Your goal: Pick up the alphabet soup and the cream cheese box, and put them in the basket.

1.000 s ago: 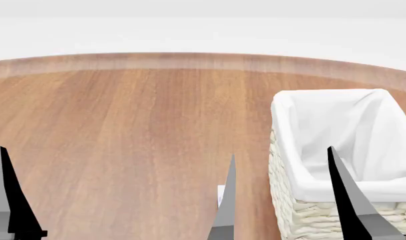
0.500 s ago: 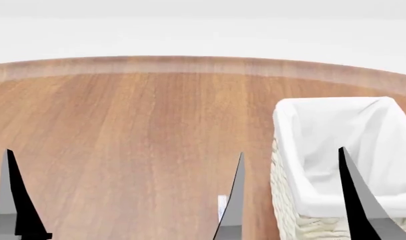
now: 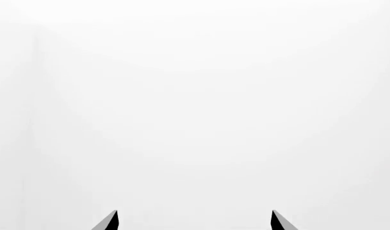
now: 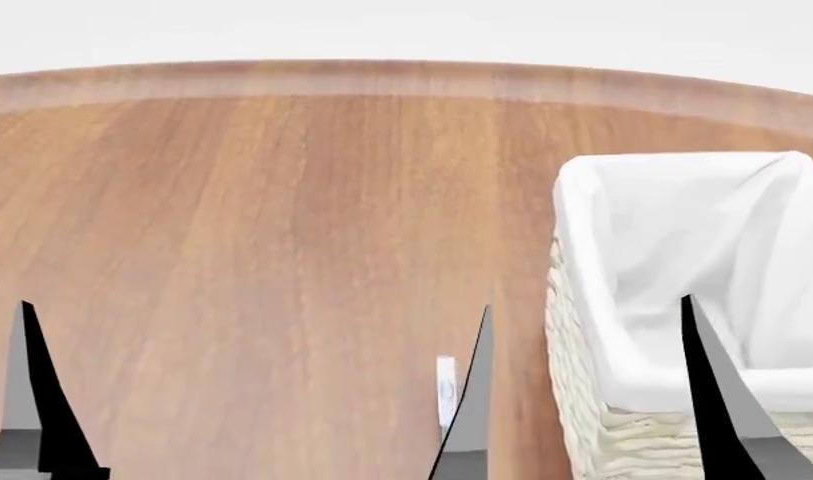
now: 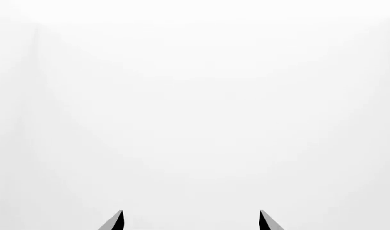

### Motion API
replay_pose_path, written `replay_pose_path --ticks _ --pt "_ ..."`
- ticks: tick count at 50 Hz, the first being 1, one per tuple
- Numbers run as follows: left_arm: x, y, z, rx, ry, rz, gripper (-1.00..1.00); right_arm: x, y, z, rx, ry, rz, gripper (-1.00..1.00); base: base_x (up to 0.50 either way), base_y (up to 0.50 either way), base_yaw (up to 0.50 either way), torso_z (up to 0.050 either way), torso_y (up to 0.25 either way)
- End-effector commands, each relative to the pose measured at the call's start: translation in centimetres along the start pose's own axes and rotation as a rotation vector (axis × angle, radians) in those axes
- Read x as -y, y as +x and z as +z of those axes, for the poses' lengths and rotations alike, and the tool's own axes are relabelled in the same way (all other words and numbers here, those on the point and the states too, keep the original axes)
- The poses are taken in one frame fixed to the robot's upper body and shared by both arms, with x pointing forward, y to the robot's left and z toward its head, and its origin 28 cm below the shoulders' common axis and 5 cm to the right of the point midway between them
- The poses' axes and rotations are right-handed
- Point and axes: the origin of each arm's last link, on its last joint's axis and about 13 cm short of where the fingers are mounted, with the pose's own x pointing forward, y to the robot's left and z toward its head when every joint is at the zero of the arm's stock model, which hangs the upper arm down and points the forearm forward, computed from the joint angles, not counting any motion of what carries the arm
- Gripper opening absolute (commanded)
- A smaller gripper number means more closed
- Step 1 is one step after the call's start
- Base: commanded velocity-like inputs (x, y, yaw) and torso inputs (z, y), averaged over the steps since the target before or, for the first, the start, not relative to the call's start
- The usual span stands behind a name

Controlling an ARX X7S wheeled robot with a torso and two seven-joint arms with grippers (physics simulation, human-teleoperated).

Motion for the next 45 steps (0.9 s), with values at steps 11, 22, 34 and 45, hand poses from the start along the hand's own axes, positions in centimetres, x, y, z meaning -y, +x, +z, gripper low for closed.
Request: replay_pose_path --ticks 11,22,34,45 --pt "0.06 0.07 -0.22 -0.006 0.003 -0.002 1.00 -0.02 0.02 -0.19 -0.009 -0.005 0.003 1.00 0.00 0.00 0.00 0.000 -0.099" --pt "-0.01 -0.10 -0.16 -0.007 0.004 0.001 1.00 -0.09 -0.11 -0.23 -0.010 -0.004 0.005 1.00 0.00 0.00 0.00 0.000 -0.131" --pt "0.12 0.03 -0.27 -0.006 0.007 -0.004 1.00 0.03 -0.06 -0.40 -0.015 -0.004 0.003 1.00 0.00 0.00 0.00 0.000 -0.156" --pt "0.19 0.18 -0.60 -0.012 0.011 -0.004 1.00 0.05 0.08 -0.73 -0.020 0.000 0.004 1.00 0.00 0.00 0.00 0.000 -0.156"
